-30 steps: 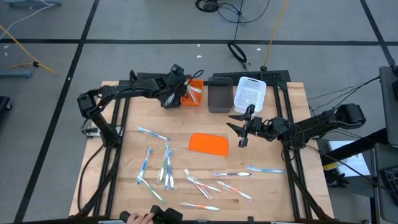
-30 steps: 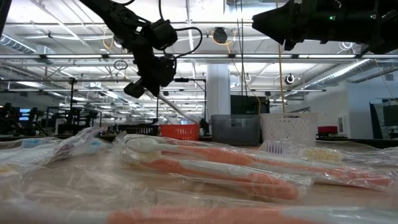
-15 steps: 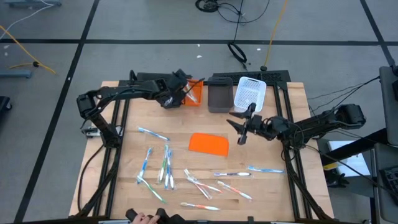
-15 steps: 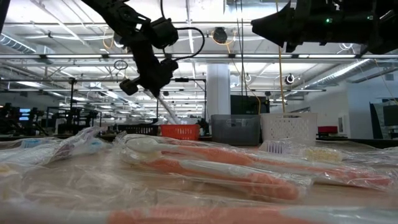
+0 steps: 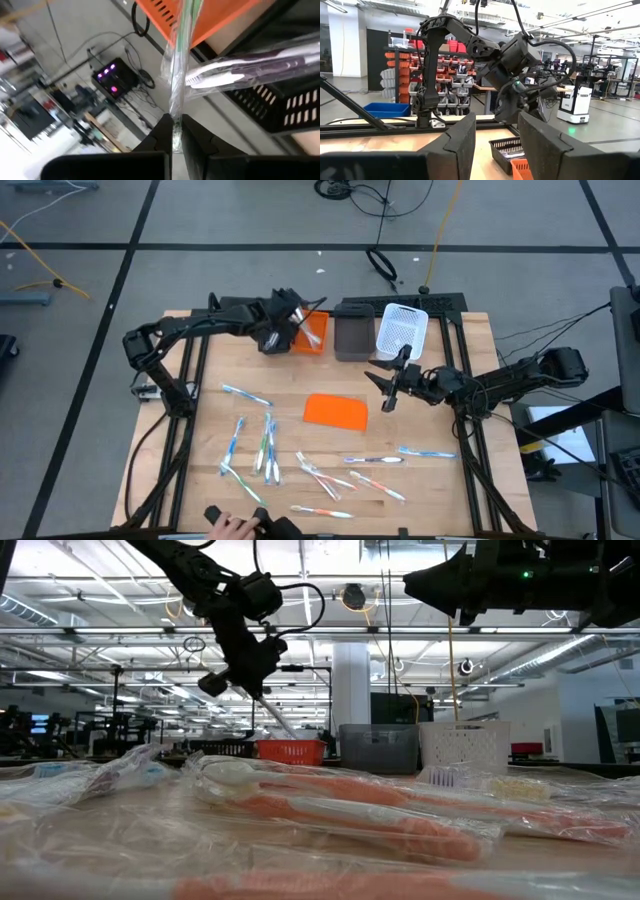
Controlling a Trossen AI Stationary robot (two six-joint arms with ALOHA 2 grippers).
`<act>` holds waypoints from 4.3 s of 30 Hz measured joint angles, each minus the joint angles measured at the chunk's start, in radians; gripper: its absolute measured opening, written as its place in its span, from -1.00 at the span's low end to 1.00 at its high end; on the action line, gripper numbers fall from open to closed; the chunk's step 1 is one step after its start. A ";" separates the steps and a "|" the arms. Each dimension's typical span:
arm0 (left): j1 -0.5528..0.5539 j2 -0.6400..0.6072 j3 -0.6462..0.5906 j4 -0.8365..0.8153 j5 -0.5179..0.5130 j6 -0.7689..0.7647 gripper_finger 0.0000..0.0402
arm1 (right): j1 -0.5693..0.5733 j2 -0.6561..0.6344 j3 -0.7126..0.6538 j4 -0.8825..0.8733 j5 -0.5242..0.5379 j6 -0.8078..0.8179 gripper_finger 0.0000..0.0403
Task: Pick & Place Toothbrushes
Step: Put the green toothbrush into the orange bin, then put the blue toothbrush into the black transparent bin
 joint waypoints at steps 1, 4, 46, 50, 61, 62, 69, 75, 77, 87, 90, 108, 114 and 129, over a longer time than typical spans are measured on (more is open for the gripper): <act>0.002 0.000 0.000 0.000 0.000 -0.023 -0.90 | 0.000 0.000 0.000 0.001 0.000 0.000 -0.31; 0.003 0.000 0.000 0.000 0.001 -0.039 -0.89 | 0.000 0.000 0.000 0.001 0.000 -0.001 -0.31; -0.197 -0.001 0.000 -0.289 -0.074 -1.125 -0.04 | 0.060 0.000 0.000 -0.369 -0.213 0.236 -0.31; -0.282 -0.001 0.000 -0.341 0.102 -1.314 -0.06 | 0.120 0.000 0.000 -0.423 -0.211 0.251 -0.31; -0.512 -0.002 0.000 -0.205 0.426 -1.581 -0.07 | 0.326 0.000 0.000 -0.678 -0.207 0.448 -0.31; -0.533 -0.002 0.000 -0.182 0.426 -1.590 -0.07 | 0.345 0.000 0.000 -0.696 -0.208 0.472 -0.32; -0.652 -0.002 0.000 -0.005 0.426 -1.643 -0.07 | 0.483 0.000 0.000 -0.869 -0.210 0.693 -0.40; -0.713 -0.002 0.000 0.095 0.420 -1.658 -0.07 | 0.561 0.000 0.000 -0.978 -0.235 0.875 -0.49; -0.725 -0.002 -0.001 0.110 0.405 -1.660 -0.07 | 0.572 0.000 0.000 -0.988 -0.266 0.923 -0.51; -0.750 -0.002 -0.001 0.129 0.397 -1.678 -0.07 | 0.556 -0.001 0.000 -1.045 -0.285 0.916 -0.51; -0.749 -0.002 -0.001 0.129 0.396 -1.690 -0.07 | 0.530 -0.017 0.000 -1.039 -0.284 0.878 -0.51; -0.749 -0.002 -0.001 0.128 0.381 -1.684 -0.07 | 0.516 -0.183 0.000 -1.321 -0.314 0.951 -0.51; -0.749 -0.002 -0.001 0.128 0.379 -1.681 -0.07 | 0.556 -0.149 0.000 -1.350 -0.313 1.011 -0.51; -0.749 -0.002 -0.001 0.128 0.378 -1.681 -0.07 | 0.617 -0.070 0.003 -1.347 -0.272 1.090 -0.72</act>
